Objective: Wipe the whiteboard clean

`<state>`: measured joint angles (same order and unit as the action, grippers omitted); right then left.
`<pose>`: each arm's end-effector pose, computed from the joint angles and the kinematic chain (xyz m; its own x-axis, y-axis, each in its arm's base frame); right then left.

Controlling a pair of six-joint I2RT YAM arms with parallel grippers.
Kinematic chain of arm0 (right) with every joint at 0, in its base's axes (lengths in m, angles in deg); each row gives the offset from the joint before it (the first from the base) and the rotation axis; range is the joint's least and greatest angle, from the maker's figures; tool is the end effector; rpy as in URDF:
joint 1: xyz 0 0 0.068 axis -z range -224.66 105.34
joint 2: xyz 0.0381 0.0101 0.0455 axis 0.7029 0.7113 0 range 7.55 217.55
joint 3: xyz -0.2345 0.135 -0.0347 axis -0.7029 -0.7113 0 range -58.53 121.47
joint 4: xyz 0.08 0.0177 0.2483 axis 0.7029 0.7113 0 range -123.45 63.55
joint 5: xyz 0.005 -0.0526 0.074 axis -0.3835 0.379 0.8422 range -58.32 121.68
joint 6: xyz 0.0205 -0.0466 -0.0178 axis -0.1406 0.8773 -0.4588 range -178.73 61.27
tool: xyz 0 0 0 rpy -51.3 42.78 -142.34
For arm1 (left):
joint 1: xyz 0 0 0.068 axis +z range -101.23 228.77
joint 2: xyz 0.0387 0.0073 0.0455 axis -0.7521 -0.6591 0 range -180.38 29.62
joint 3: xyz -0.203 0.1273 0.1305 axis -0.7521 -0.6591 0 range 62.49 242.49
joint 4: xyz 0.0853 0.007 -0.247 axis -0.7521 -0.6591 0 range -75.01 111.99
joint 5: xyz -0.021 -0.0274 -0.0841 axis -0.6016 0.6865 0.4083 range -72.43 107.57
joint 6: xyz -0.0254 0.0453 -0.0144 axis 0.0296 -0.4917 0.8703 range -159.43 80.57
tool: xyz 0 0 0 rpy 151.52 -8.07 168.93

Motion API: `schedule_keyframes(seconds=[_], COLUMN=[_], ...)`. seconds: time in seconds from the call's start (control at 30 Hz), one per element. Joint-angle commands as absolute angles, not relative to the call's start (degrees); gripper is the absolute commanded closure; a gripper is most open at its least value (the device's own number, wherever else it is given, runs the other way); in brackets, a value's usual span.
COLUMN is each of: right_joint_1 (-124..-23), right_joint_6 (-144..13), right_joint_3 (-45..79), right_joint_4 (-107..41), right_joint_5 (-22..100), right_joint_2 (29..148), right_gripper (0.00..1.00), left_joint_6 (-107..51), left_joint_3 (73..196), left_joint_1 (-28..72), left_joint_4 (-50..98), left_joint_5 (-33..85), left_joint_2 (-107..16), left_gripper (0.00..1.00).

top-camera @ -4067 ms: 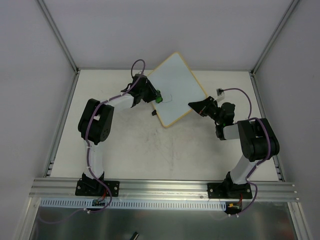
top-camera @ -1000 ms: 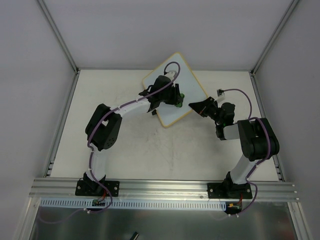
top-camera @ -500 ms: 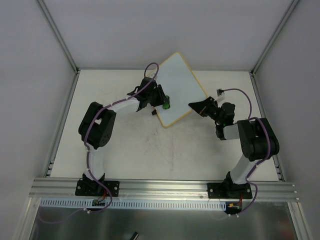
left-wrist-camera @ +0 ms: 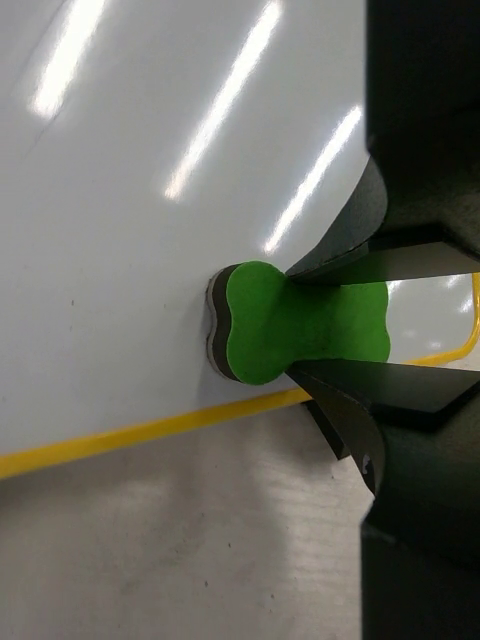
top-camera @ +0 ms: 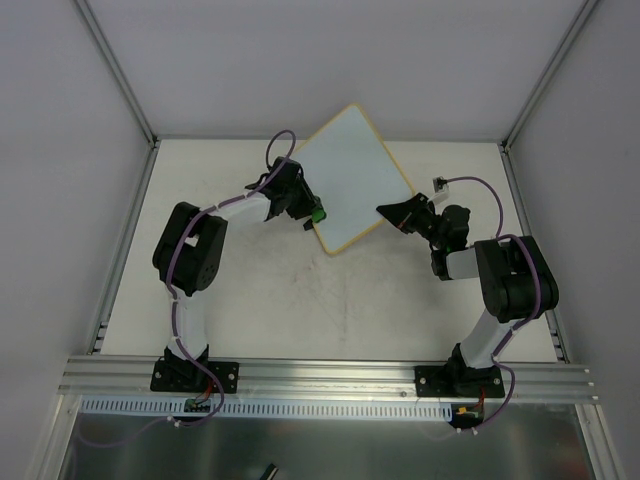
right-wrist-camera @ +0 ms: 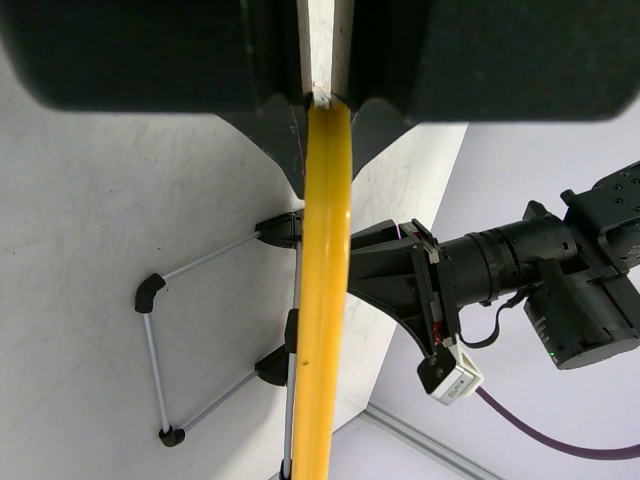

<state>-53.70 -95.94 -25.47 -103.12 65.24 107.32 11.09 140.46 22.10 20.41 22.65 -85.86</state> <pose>0.3133 0.0698 0.1777 -0.3683 0.4518 -0.8126 -0.5692 0.5815 0.5813 0.4002 -0.2045 0.1813 -0.7507 -0.4832 -0.4504 -0.1115 0.7648 -0.6346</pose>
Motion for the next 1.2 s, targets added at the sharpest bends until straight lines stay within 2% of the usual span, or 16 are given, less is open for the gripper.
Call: schedule_keyframes(seconds=[0.0, 0.13, 1.17], right_joint_1=[-56.35, -56.35, -56.35], right_joint_6=[-98.28, -98.28, -98.37], right_joint_3=[-24.34, -24.34, -24.08], right_joint_4=[-110.18, -110.18, -110.35], right_joint_5=[72.29, 72.29, 72.29], right_joint_2=[105.02, 104.93, 105.55], right_gripper=[1.00, 1.00, 1.00], left_joint_6=[13.39, 12.96, 11.11], left_joint_3=[138.86, 140.80, 145.27], left_joint_1=[22.32, 22.93, 21.88], left_joint_4=[5.92, 3.46, 2.66], left_joint_5=[17.92, 15.28, 15.72], left_joint_2=[-91.84, -92.72, -95.09], left_gripper=[1.00, 1.00, 1.00])
